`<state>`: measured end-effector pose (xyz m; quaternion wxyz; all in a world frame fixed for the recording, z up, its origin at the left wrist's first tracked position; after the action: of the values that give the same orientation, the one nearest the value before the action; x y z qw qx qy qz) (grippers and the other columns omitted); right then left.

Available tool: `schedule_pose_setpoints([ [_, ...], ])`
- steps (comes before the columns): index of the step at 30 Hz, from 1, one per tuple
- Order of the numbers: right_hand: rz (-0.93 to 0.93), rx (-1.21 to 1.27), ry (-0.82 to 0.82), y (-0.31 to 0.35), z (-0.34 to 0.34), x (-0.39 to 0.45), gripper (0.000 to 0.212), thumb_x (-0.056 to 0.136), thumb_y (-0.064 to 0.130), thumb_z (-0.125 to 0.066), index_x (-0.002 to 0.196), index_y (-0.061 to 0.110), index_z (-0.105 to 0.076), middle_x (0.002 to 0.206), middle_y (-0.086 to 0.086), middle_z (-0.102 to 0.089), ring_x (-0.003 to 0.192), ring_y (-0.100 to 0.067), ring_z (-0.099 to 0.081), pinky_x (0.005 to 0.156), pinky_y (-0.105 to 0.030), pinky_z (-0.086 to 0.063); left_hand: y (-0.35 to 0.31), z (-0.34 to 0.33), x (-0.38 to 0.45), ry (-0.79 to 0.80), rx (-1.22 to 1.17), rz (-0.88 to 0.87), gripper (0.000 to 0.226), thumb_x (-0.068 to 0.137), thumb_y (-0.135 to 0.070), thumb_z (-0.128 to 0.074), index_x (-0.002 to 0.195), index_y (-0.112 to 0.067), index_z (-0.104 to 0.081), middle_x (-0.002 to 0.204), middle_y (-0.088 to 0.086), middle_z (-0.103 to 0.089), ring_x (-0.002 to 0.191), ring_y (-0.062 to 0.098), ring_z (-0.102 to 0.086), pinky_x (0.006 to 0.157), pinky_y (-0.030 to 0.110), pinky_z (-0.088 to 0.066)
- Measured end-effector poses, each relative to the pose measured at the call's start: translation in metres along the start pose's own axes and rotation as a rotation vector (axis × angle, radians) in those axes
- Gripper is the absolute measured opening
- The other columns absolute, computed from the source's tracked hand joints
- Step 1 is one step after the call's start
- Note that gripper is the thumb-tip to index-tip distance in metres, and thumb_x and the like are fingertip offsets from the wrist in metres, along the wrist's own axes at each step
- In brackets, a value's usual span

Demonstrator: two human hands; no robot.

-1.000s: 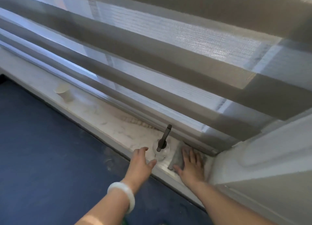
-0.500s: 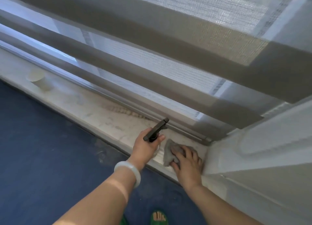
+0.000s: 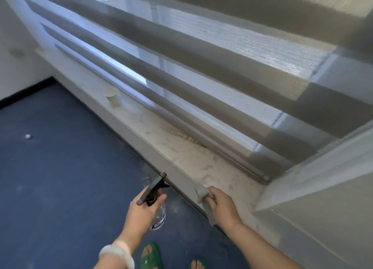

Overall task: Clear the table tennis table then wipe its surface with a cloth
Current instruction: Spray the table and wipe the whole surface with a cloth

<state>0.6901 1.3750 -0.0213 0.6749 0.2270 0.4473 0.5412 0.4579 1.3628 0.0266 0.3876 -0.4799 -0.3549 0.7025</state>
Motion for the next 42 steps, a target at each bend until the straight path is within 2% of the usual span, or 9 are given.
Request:
schedule_pose_setpoints([
  [4, 0.149, -0.120, 0.101, 0.038, -0.025, 0.001, 0.034, 0.089, 0.013, -0.065, 0.071, 0.033, -0.045, 0.072, 0.014, -0.051, 0.073, -0.007, -0.050, 0.066, -0.018, -0.037, 0.017, 0.050, -0.038, -0.215, -0.083, 0.044, 0.011, 0.080, -0.006, -0.076, 0.084, -0.013, -0.069, 0.065, -0.009, -0.068, 0.073, 0.016, -0.062, 0.060, 0.012, -0.045],
  [8, 0.223, -0.192, 0.268, 0.078, -0.063, -0.011, 0.033, 0.081, 0.012, -0.073, 0.073, 0.029, -0.046, 0.072, 0.011, -0.056, 0.069, -0.008, -0.054, 0.061, -0.016, -0.038, 0.043, 0.095, -0.086, -0.335, -0.140, 0.154, 0.007, 0.084, -0.019, -0.074, 0.088, -0.023, -0.071, 0.067, 0.001, -0.064, 0.064, 0.021, -0.057, 0.058, 0.029, -0.043],
  [11, 0.294, -0.245, 0.402, 0.100, -0.101, -0.034, 0.028, 0.077, 0.016, -0.074, 0.078, 0.028, -0.049, 0.077, 0.008, -0.060, 0.074, -0.012, -0.056, 0.063, -0.020, -0.041, 0.068, 0.127, -0.129, -0.542, -0.121, 0.211, 0.008, 0.082, -0.019, -0.077, 0.080, -0.022, -0.069, 0.074, 0.000, -0.068, 0.069, 0.019, -0.060, 0.060, 0.024, -0.043],
  [13, 0.352, -0.274, 0.486, 0.115, -0.129, -0.057, 0.024, 0.075, 0.020, -0.074, 0.082, 0.027, -0.052, 0.079, 0.008, -0.063, 0.073, -0.010, -0.057, 0.064, -0.022, -0.044, 0.082, 0.143, -0.163, -0.639, -0.158, 0.270, 0.007, 0.081, -0.022, -0.077, 0.081, -0.024, -0.070, 0.076, -0.001, -0.068, 0.064, 0.016, -0.058, 0.052, 0.020, -0.042],
  [17, 0.458, -0.334, 0.632, 0.148, -0.191, -0.119, 0.021, 0.078, 0.021, -0.071, 0.090, 0.028, -0.054, 0.082, 0.011, -0.062, 0.070, -0.001, -0.054, 0.060, -0.014, -0.040, 0.124, 0.174, -0.233, -0.786, -0.261, 0.308, 0.007, 0.080, -0.021, -0.078, 0.083, -0.022, -0.072, 0.077, 0.003, -0.070, 0.066, 0.015, -0.061, 0.043, 0.012, -0.042],
  [22, 0.580, -0.408, 0.773, 0.175, -0.264, -0.226, 0.012, 0.083, 0.026, -0.061, 0.088, 0.021, -0.052, 0.076, 0.008, -0.058, 0.064, -0.005, -0.050, 0.053, -0.018, -0.037, 0.181, 0.212, -0.338, -0.969, -0.366, 0.330, 0.011, 0.075, -0.026, -0.081, 0.072, -0.025, -0.071, 0.070, 0.002, -0.071, 0.065, 0.023, -0.062, 0.060, 0.028, -0.047],
  [29, 0.693, -0.454, 0.969, 0.168, -0.354, -0.414, 0.023, 0.087, 0.022, -0.062, 0.077, 0.017, -0.043, 0.072, 0.005, -0.050, 0.061, -0.008, -0.042, 0.050, -0.016, -0.034, 0.251, 0.249, -0.528, -1.262, -0.448, 0.375, 0.014, 0.076, -0.026, -0.081, 0.070, -0.018, -0.070, 0.061, -0.003, -0.066, 0.049, 0.008, -0.051, 0.052, 0.023, -0.039],
  [39, 0.874, -0.615, 1.385, 0.142, -0.459, -0.661, 0.021, 0.090, 0.024, -0.064, 0.096, 0.007, -0.055, 0.090, -0.006, -0.062, 0.080, -0.021, -0.058, 0.064, -0.029, -0.045, 0.342, 0.261, -0.754, -1.770, -0.637, 0.514, 0.012, 0.077, -0.025, -0.080, 0.074, -0.019, -0.071, 0.073, 0.000, -0.072, 0.069, 0.013, -0.065, 0.057, 0.020, -0.041],
  [42, 0.930, -0.644, 1.491, 0.140, -0.491, -0.724, 0.015, 0.089, 0.023, -0.064, 0.093, 0.011, -0.056, 0.088, -0.004, -0.063, 0.080, -0.020, -0.060, 0.070, -0.031, -0.050, 0.358, 0.264, -0.797, -1.897, -0.676, 0.538, 0.011, 0.078, -0.023, -0.079, 0.076, -0.017, -0.071, 0.073, -0.001, -0.072, 0.067, 0.010, -0.065, 0.055, 0.014, -0.042],
])
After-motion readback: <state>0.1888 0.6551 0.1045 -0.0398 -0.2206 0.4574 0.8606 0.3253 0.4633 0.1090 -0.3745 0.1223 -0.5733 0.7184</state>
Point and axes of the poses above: each hand's wrist, its own x-axis towards the middle knuckle, its own z-axis out of the back of the hand, y = z × x, the point moved 2 cm from there along x, towards the middle knuckle
